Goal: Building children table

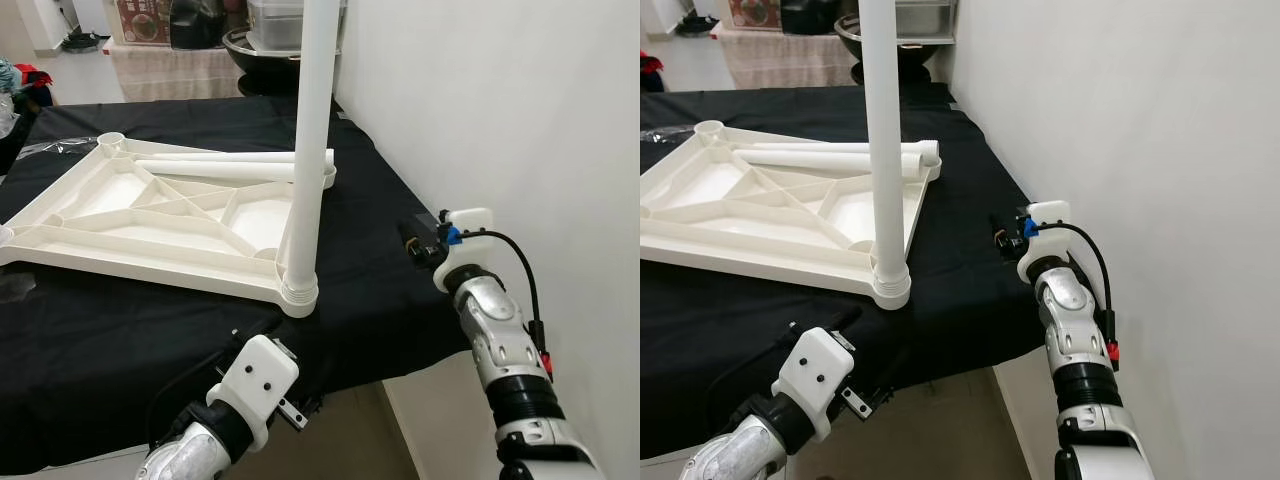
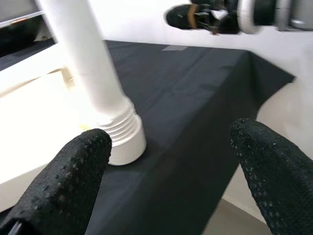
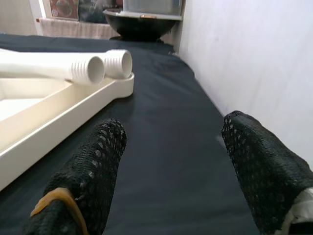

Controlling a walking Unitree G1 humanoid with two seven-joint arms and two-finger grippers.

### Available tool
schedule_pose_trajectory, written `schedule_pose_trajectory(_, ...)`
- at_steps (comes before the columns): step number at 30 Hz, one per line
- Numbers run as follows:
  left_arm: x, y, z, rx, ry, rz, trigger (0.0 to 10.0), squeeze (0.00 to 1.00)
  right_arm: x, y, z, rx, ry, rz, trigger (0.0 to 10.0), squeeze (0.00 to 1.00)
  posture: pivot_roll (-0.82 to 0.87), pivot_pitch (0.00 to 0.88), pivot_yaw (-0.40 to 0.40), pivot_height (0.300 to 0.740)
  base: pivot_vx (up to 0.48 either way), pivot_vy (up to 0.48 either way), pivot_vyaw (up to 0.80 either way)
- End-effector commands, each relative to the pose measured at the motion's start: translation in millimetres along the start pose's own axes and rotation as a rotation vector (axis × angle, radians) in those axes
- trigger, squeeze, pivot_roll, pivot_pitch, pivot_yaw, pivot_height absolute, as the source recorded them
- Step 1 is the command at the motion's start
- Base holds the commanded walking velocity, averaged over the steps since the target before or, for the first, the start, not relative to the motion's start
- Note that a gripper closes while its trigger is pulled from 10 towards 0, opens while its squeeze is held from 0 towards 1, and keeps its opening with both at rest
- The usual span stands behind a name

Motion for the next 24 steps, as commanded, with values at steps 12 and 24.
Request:
schedule_pose_trajectory(12, 0.0, 2.0, -16, -0.046, 0.063, 0.028, 10.0, 0.00, -6.9, -3.1, -9, 0.051, 0.014, -0.084, 10.0, 0.00, 0.07, 0.051, -0.074, 0.740, 0.000, 0.000, 0.00)
schedule_pose_trajectory(24, -1.7, 19.4, -16, -0.058, 0.060, 0.124, 10.0, 0.00, -15.6, -13.2, 13, 0.055, -0.091, -0.136, 10.0, 0.00, 0.07, 0.054, -0.075, 0.740, 0.000, 0.000, 0.00)
Point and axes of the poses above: a point about 5 cm out from each wrist's last joint towards the gripper, its own x axis pointing out of the wrist towards the gripper, its own z axis along the axis of the wrist's last joint, y = z × x, the point moved 5 cm from there along x, pointing out of the wrist towards the gripper, and after that the axes turned 5 degrees about x, right-handed, at the moved point
